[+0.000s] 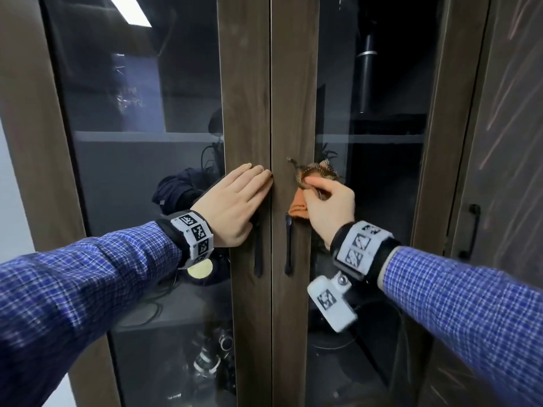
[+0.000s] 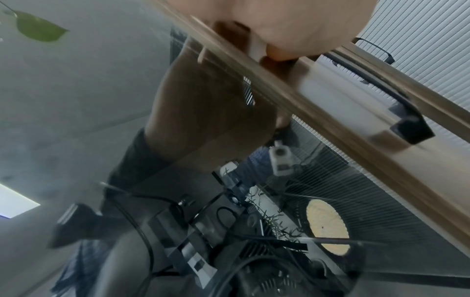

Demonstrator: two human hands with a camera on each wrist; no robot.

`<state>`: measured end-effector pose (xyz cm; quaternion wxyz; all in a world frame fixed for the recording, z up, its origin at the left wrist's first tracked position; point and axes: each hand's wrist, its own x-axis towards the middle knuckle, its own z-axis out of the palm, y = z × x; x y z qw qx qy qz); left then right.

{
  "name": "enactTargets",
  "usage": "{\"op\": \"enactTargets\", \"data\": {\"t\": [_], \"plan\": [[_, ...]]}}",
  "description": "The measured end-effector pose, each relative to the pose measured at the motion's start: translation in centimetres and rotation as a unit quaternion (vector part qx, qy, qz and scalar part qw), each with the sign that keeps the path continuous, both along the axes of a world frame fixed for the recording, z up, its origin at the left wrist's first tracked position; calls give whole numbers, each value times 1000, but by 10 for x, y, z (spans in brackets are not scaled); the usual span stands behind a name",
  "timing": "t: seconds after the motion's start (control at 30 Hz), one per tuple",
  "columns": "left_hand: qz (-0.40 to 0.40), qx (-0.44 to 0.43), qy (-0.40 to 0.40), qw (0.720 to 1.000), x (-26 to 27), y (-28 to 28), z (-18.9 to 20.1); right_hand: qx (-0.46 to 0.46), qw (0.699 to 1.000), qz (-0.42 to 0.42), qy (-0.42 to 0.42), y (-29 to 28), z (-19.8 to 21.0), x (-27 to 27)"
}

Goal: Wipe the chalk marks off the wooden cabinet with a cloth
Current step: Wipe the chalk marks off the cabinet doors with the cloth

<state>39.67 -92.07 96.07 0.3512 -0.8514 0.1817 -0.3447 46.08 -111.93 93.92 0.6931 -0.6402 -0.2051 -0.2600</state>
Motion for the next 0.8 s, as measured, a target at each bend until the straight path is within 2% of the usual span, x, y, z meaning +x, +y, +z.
{"op": "enactTargets", "data": {"t": [0.13, 0.2, 0.3, 0.43, 0.6, 0.67, 0.8], "plan": [[3, 0, -8, 1000, 6, 3, -8, -123, 990, -53, -49, -7, -52, 3], [1, -1, -8, 1000, 7, 5, -7, -144, 987, -41, -63, -11, -66, -2], [-1, 2, -6, 1000, 7, 7, -5, -159, 983, -20, -84, -12, -61, 0], [-8, 6, -8, 1000, 9, 8, -6, -205, 965, -48, -156, -12, -47, 7], [-12, -5, -16, 1000, 9, 7, -9, -279, 951, 20, -129, -17, -90, 5], [-12, -1, -12, 1000, 8, 8, -7, -277, 950, 14, -143, -17, -87, 4], [-16, 2, -10, 1000, 8, 10, -7, -249, 946, -62, -198, -9, -44, 11]]}}
